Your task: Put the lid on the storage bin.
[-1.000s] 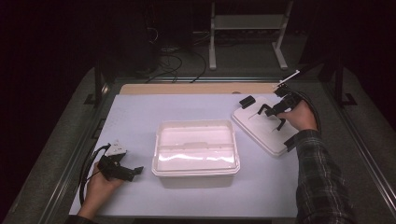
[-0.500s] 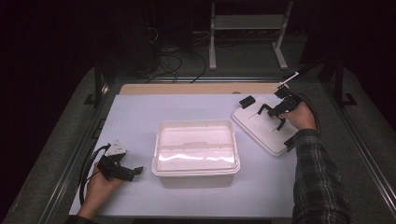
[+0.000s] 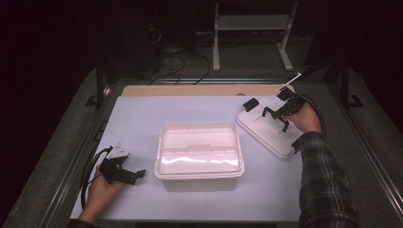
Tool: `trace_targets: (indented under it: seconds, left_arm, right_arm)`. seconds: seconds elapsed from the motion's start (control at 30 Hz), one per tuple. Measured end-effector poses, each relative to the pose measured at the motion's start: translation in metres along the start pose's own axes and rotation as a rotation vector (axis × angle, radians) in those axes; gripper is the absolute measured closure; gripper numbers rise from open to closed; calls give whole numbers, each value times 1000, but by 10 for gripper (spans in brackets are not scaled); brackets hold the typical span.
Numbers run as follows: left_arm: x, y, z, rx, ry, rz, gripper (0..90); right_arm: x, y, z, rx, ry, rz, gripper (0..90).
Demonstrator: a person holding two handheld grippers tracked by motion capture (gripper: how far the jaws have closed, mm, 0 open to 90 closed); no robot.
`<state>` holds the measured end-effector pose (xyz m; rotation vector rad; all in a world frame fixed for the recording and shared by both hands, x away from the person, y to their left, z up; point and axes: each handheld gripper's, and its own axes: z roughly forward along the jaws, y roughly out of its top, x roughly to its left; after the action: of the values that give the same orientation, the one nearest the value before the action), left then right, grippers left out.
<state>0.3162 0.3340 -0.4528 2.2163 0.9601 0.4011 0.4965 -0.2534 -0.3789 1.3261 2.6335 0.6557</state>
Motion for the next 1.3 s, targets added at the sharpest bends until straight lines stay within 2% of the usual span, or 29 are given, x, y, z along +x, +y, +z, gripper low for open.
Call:
trace_targets:
  seconds: [0.2,0.47,0.57,0.77,0.93,1.07,1.23,1.3]
  left_arm:
    - [0,0,0,-1,0,0,0]
    - [0,0,0,0,0,-1,0]
    - [0,0,0,0,1,1,0]
    - [0,0,0,-2,1,-1,0]
    - [0,0,0,0,0,1,0]
    - [0,0,0,0,0,0,0]
    - [0,0,0,-1,0,0,0]
    - [0,0,0,0,0,0,0]
  right_arm:
    - [4,2,-17,-8,-14,-13,842]
    - [13,12,-58,-55,-27,-41,843]
    - [16,17,-73,-57,-32,-42,844]
    - [24,25,-99,-69,-45,-78,843]
    - [34,30,-124,-127,-11,-109,844]
    - [48,36,-139,-151,32,-153,844]
    - [66,44,-146,-160,71,-216,844]
    - [75,48,-147,-172,102,-241,844]
